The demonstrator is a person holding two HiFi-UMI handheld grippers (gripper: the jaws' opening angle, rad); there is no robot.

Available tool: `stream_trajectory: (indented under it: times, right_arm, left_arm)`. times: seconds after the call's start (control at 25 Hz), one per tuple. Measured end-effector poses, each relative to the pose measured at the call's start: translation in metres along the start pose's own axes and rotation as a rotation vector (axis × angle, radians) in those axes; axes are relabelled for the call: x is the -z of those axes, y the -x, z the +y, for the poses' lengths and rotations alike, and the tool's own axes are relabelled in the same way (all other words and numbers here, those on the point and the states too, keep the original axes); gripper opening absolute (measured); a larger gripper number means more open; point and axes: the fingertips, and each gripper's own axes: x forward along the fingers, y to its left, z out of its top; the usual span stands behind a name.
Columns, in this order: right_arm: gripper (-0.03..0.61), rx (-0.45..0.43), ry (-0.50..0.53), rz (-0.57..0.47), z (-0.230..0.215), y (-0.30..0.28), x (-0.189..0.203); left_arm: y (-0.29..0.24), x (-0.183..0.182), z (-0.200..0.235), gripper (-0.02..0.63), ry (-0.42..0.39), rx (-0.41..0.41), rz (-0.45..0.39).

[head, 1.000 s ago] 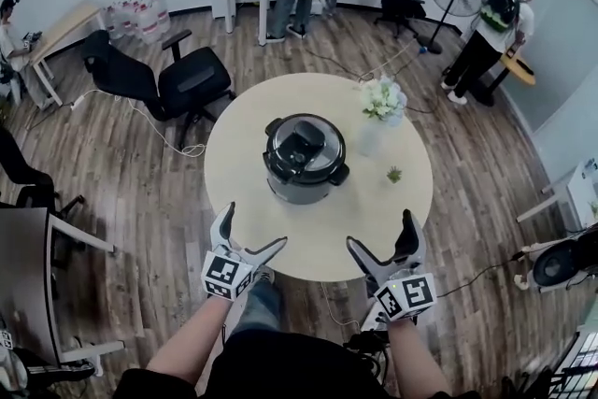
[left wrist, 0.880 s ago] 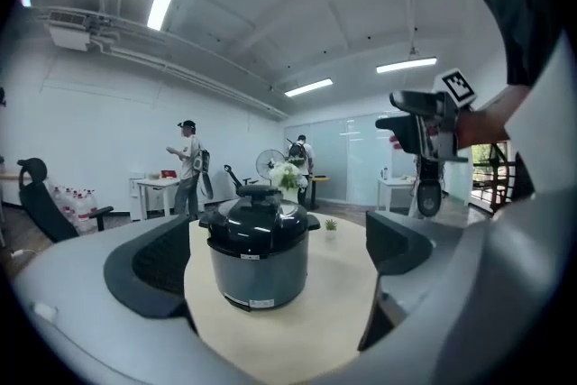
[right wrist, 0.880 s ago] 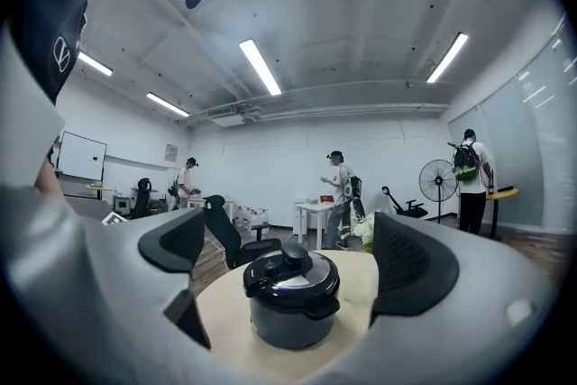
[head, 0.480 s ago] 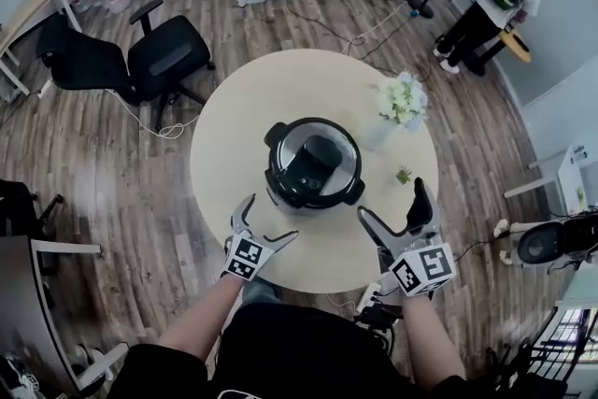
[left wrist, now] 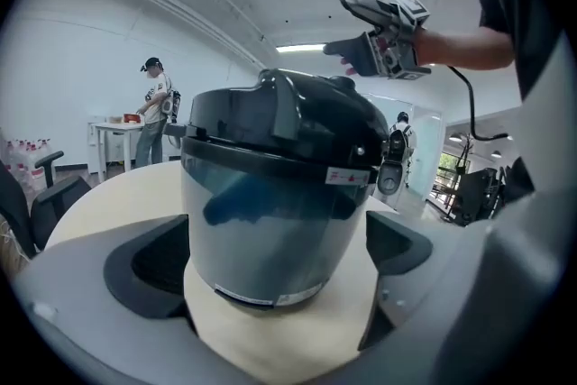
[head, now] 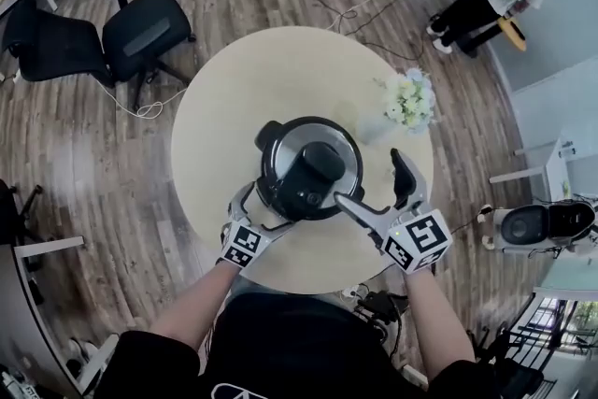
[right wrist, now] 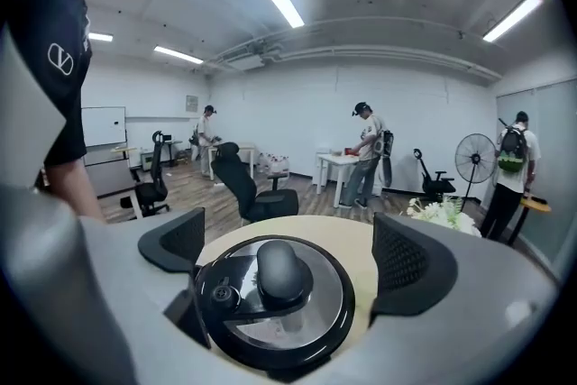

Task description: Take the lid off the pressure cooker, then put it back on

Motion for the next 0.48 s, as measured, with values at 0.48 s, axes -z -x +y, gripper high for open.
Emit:
stream_trajectory:
  times: [0.48]
  right_arm:
    - [0.474, -0.408, 0.213, 0.415, 0.015, -0.09, 0.05]
  left_arm:
    - [-0.014, 0.003, 0.002, 0.591, -0.011, 0.012, 0.033]
